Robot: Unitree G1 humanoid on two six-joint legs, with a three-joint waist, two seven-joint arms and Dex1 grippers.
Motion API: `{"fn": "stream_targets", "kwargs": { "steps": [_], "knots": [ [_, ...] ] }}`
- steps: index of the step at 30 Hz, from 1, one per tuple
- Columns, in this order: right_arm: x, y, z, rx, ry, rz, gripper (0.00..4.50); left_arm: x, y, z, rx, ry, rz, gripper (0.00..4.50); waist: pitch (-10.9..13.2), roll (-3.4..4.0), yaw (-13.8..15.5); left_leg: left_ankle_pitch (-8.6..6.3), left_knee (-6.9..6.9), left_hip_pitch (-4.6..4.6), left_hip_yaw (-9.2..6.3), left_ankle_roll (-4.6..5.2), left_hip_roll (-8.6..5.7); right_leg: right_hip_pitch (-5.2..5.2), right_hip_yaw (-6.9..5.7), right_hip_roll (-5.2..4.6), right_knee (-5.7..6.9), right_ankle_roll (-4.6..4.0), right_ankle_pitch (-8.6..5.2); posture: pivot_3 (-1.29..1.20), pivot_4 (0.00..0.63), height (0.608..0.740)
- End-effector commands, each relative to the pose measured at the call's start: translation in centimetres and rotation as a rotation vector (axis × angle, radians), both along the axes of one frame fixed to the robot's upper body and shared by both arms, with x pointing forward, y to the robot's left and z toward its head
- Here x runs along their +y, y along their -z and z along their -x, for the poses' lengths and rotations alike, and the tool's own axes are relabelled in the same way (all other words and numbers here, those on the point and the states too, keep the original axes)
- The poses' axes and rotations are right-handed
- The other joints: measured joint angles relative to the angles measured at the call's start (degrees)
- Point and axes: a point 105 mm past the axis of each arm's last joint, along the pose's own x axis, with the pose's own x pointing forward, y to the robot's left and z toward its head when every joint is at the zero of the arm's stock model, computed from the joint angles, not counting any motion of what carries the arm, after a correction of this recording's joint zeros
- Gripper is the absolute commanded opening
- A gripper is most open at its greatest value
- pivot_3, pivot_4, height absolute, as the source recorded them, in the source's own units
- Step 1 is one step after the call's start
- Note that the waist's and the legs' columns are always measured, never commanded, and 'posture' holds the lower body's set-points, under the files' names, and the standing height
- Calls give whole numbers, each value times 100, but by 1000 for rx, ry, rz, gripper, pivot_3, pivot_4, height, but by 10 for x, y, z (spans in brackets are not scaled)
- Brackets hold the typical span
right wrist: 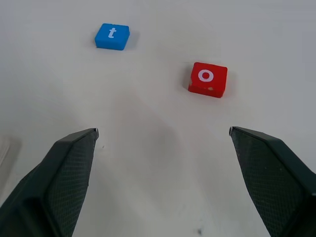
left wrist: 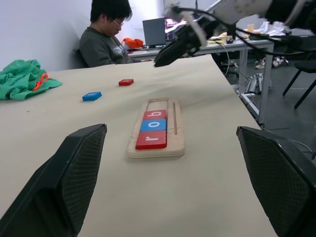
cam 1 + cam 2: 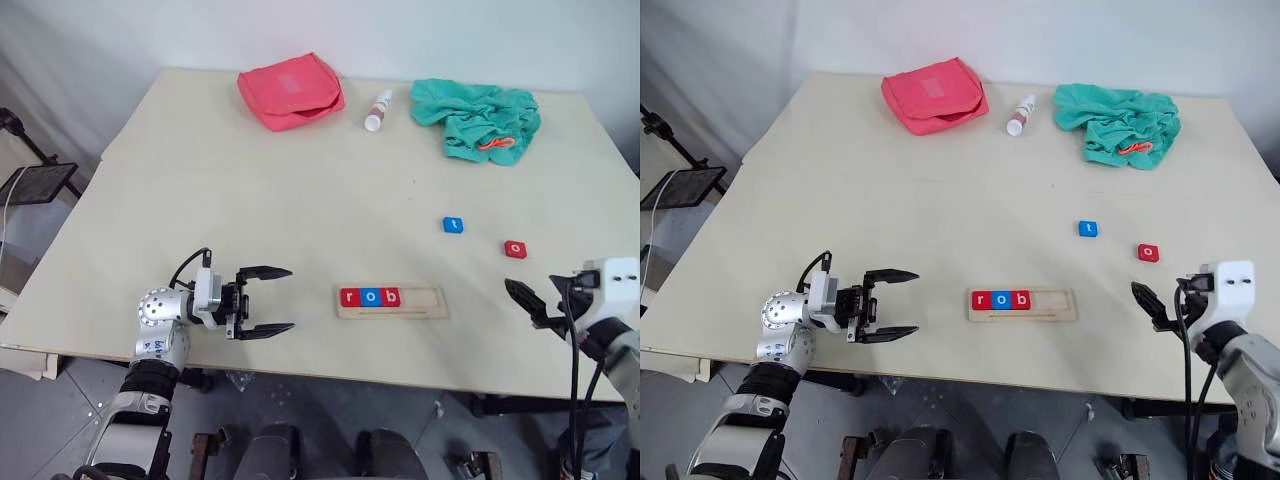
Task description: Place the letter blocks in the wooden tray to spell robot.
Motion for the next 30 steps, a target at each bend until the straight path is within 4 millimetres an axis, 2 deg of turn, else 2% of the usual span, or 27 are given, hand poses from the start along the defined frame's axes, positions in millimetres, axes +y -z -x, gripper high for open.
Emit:
{"fn": "stream_targets", "kwargs": {
  "steps": [1, 5, 11, 18, 30],
  "knots": [
    [-10, -8, -20, -15, 31, 24, 4452, -2, -3, 14, -45, 99, -13, 4500, -1, 1, -32, 0, -1, 0, 2, 0, 0, -1, -1, 0, 0, 0, 0, 0, 150, 740],
    [-20, -4, -52, -3, 70, 24, 4452, -2, -1, 19, -42, 83, -6, 4500, -1, 1, -62, 1, -4, 0, 0, 0, 1, -2, -3, 0, 1, 0, 0, 0, 150, 740],
    [-23, 11, -77, 39, 82, 34, 4452, 1, 1, 24, -37, 53, -4, 4500, -1, 2, -50, 1, -5, -1, 6, 0, 4, -4, -2, -2, 1, 0, 0, 0, 150, 740],
    [-22, 25, -84, 84, 90, 26, 4452, 2, 2, 27, -37, 31, -1, 4500, -1, 1, -56, 1, 1, 0, 5, 0, 5, -1, -1, -2, 1, 0, 0, 0, 150, 740],
    [-29, 38, -75, 108, 166, 8, 4452, -2, 2, 22, -36, 34, 3, 4500, -1, 1, -32, 1, 4, 0, -1, 0, 6, 5, 17, -3, 0, 0, 0, 0, 150, 740]
  ]
}}
